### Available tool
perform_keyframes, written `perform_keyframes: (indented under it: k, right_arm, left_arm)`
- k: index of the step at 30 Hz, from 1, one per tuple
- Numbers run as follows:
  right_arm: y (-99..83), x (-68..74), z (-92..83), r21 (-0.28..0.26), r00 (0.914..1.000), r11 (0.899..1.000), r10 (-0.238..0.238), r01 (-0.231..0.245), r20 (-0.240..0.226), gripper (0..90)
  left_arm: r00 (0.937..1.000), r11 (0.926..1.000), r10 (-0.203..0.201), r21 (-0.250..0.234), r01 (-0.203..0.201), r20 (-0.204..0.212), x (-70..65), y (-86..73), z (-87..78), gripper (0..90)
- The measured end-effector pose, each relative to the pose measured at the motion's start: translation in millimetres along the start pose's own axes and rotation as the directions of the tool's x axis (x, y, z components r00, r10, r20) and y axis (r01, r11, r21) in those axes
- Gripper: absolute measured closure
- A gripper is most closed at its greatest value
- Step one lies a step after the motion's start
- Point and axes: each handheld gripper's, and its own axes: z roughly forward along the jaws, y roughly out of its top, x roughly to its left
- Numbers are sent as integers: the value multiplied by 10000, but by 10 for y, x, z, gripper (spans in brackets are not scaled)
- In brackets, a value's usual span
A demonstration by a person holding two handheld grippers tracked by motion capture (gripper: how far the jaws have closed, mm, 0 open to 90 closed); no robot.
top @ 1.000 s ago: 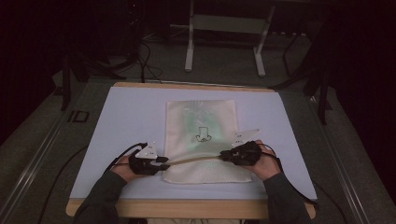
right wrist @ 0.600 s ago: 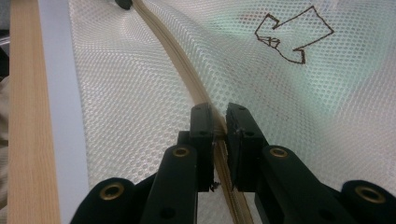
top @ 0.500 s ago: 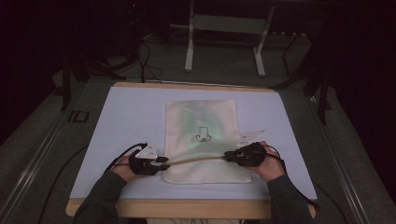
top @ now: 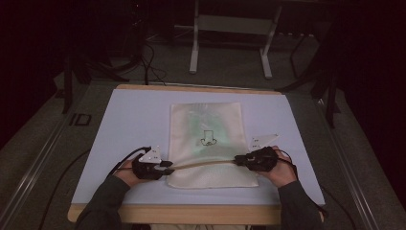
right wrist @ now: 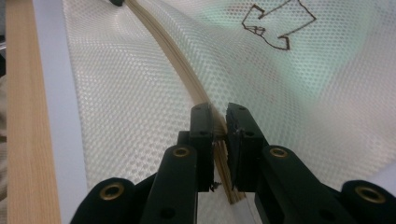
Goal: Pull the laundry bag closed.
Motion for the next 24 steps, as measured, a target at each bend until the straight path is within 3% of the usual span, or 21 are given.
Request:
perform_keyframes:
  k: [24]
  right_arm:
    - [-172,-71,-130,-38,9990,9991,419,-419,161,818]
  left_arm:
    - [10000,10000,-22,-13,22,19,2,-1,1,670]
